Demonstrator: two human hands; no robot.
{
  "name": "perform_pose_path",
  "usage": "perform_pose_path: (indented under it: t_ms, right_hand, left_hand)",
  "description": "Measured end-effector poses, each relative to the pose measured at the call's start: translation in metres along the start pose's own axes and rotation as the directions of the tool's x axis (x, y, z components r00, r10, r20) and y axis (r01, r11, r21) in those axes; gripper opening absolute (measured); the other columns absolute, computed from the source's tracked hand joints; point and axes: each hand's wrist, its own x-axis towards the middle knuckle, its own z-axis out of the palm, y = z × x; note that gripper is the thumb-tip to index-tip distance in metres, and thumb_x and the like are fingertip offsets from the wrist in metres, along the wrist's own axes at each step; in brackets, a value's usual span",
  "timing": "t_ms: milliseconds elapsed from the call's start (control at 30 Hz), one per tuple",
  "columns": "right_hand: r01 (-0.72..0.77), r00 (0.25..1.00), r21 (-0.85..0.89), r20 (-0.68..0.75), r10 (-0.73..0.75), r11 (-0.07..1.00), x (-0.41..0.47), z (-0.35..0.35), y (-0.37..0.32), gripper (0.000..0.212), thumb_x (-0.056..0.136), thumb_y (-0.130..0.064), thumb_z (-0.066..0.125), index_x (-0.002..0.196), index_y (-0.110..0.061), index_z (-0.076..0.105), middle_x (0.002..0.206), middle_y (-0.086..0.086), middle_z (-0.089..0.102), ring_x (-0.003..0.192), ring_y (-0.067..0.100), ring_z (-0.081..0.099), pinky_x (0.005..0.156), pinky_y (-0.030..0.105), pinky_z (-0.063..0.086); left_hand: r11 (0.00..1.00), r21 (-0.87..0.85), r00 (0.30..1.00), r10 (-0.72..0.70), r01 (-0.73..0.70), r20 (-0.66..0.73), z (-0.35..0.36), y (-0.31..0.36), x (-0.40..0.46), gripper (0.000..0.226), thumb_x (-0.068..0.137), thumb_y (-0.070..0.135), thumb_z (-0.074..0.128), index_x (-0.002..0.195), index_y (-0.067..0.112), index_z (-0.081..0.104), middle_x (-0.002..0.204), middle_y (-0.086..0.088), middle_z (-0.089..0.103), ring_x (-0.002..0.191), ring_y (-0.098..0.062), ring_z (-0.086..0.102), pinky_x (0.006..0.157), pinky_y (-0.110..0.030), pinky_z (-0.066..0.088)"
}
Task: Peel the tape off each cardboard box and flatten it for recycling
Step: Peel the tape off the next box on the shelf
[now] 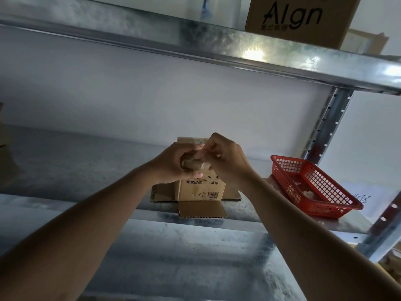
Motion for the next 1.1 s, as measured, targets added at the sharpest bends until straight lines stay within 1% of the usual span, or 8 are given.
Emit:
perform_pose_path:
  t_ms: [33, 100, 200, 300, 433, 567, 800, 1100]
  right_hand:
    - [-0.036, 0.999, 0.097, 0.008, 0.036, 0.995, 0.001, 0.0, -0.001, 0.019, 0.098, -0.01, 0.066, 0.086, -0.023, 0.058, 0.087, -0.008, 0.078, 0.082, 0.011, 0.075, 0.066, 0.033, 0.061]
    - [-0.071, 0.997, 0.29, 0.021, 0.068, 0.954, 0.004, 0.003, -0.005, 0.011, 0.099, -0.009, 0.065, 0.09, -0.013, 0.06, 0.087, 0.0, 0.079, 0.082, 0.019, 0.077, 0.066, 0.032, 0.062]
    - [-0.081, 0.996, 0.427, 0.002, 0.089, 0.901, 0.008, 0.012, -0.009, 0.008, 0.098, -0.008, 0.064, 0.093, -0.005, 0.059, 0.087, 0.007, 0.078, 0.085, 0.024, 0.078, 0.075, 0.036, 0.064]
    - [-0.126, 0.985, 0.509, -0.036, 0.167, 0.851, 0.008, 0.018, -0.008, 0.009, 0.098, -0.006, 0.064, 0.094, -0.005, 0.056, 0.087, 0.013, 0.078, 0.088, 0.029, 0.078, 0.081, 0.049, 0.064]
    - [-0.162, 0.969, 0.666, -0.033, 0.246, 0.728, 0.005, 0.018, -0.009, 0.016, 0.101, -0.002, 0.063, 0.099, -0.006, 0.048, 0.084, 0.015, 0.077, 0.085, 0.033, 0.078, 0.08, 0.049, 0.064]
    - [-0.183, 0.955, 0.634, -0.067, 0.289, 0.752, 0.006, 0.015, -0.014, 0.016, 0.099, 0.0, 0.066, 0.101, -0.005, 0.051, 0.091, 0.019, 0.07, 0.084, 0.029, 0.076, 0.076, 0.042, 0.064]
    - [-0.145, 0.932, 0.454, -0.235, 0.275, 0.879, 0.005, 0.004, -0.012, 0.016, 0.097, -0.003, 0.068, 0.104, -0.017, 0.073, 0.081, 0.007, 0.075, 0.076, 0.025, 0.078, 0.07, 0.037, 0.065]
    - [-0.139, 0.936, 0.437, -0.236, 0.262, 0.889, 0.01, 0.009, -0.011, 0.019, 0.097, -0.001, 0.065, 0.104, -0.013, 0.078, 0.081, 0.004, 0.076, 0.077, 0.024, 0.077, 0.07, 0.036, 0.065]
  left_hand:
    - [1.0, -0.015, 1.0, 0.004, -0.004, 0.012, -0.005, -0.002, -0.001, 0.057, 0.077, 0.039, 0.091, 0.122, 0.048, 0.058, 0.112, 0.028, 0.065, 0.11, 0.004, 0.061, 0.088, -0.01, 0.047]
    - [1.0, -0.004, 1.0, -0.002, 0.002, 0.027, -0.01, -0.003, -0.003, 0.054, 0.077, 0.038, 0.09, 0.118, 0.051, 0.057, 0.11, 0.033, 0.064, 0.108, 0.01, 0.06, 0.084, -0.007, 0.045]
    - [0.998, 0.05, 1.0, 0.023, -0.024, 0.017, -0.005, -0.005, -0.003, 0.052, 0.081, 0.045, 0.085, 0.125, 0.046, 0.057, 0.128, 0.031, 0.058, 0.123, 0.01, 0.051, 0.102, -0.028, 0.046]
    - [0.991, 0.13, 1.0, -0.015, 0.014, 0.007, -0.002, -0.005, -0.006, 0.082, 0.08, 0.056, 0.083, 0.151, 0.039, 0.045, 0.165, 0.017, 0.033, 0.157, -0.006, 0.014, 0.126, -0.047, 0.018]
    - [0.976, 0.218, 1.0, 0.019, -0.02, 0.004, -0.012, -0.009, -0.002, 0.093, 0.079, 0.068, 0.077, 0.157, 0.038, 0.035, 0.165, 0.018, 0.032, 0.144, 0.006, 0.022, 0.122, -0.044, 0.022]
    - [0.909, 0.416, 0.996, 0.052, -0.018, -0.069, 0.0, -0.009, 0.006, 0.09, 0.081, 0.078, 0.064, 0.156, 0.032, 0.041, 0.165, 0.014, 0.029, 0.151, -0.011, 0.019, 0.113, -0.043, 0.019]
    - [0.864, 0.503, 0.973, 0.093, 0.027, -0.212, 0.035, 0.012, 0.019, 0.095, 0.066, 0.094, 0.041, 0.137, 0.033, 0.059, 0.145, 0.013, 0.046, 0.138, -0.021, 0.03, 0.103, -0.045, 0.036]
    - [0.906, 0.422, 0.998, 0.011, 0.017, -0.064, 0.015, -0.004, 0.022, 0.108, 0.069, 0.1, 0.039, 0.152, 0.031, 0.044, 0.161, 0.016, 0.03, 0.148, -0.012, 0.011, 0.114, -0.05, 0.024]
